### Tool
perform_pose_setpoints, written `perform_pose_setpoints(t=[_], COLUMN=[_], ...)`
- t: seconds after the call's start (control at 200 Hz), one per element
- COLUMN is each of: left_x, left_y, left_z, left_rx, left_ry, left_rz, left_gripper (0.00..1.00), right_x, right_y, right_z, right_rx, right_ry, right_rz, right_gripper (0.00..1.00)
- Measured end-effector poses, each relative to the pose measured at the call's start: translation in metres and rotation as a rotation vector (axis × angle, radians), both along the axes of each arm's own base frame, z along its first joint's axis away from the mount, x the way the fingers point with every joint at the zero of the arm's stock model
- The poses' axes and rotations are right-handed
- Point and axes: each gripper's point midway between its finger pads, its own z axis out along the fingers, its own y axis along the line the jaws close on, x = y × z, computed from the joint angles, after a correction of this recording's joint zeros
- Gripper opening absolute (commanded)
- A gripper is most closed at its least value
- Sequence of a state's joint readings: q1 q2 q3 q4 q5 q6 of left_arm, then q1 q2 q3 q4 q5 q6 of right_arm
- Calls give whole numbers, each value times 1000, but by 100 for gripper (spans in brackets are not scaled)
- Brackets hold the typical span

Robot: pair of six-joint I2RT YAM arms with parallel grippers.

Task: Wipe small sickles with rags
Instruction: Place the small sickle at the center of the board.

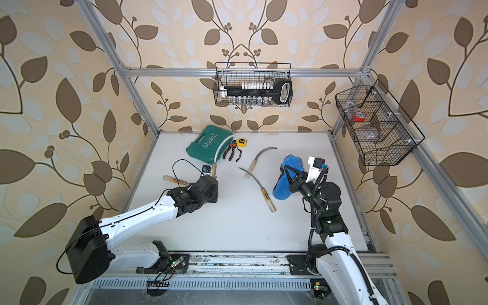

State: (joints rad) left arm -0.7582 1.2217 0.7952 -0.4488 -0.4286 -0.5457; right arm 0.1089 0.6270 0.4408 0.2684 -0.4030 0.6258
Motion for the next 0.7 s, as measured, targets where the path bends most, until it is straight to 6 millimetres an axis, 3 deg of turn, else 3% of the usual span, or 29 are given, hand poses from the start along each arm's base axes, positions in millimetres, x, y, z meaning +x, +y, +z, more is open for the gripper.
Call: perform_pose_setpoints(t=[0.25,0.54,0.7], left_x=[-25,-38,-38], left_y=[27,33,33], left_z=[-33,-85,-108], left_rx=[52,165,238], left_ry=[106,278,359], left_rz=[92,131,152], left_gripper=[0,0,0], right_x=[-20,-29,-22], right_y=[-8,-22,-22], right_z=[-62,-66,-88], right_rx=[-30,-62,-80], right_ry=[130,128,194], right_rz=[-34,-116,-119], right_gripper=[0,0,0])
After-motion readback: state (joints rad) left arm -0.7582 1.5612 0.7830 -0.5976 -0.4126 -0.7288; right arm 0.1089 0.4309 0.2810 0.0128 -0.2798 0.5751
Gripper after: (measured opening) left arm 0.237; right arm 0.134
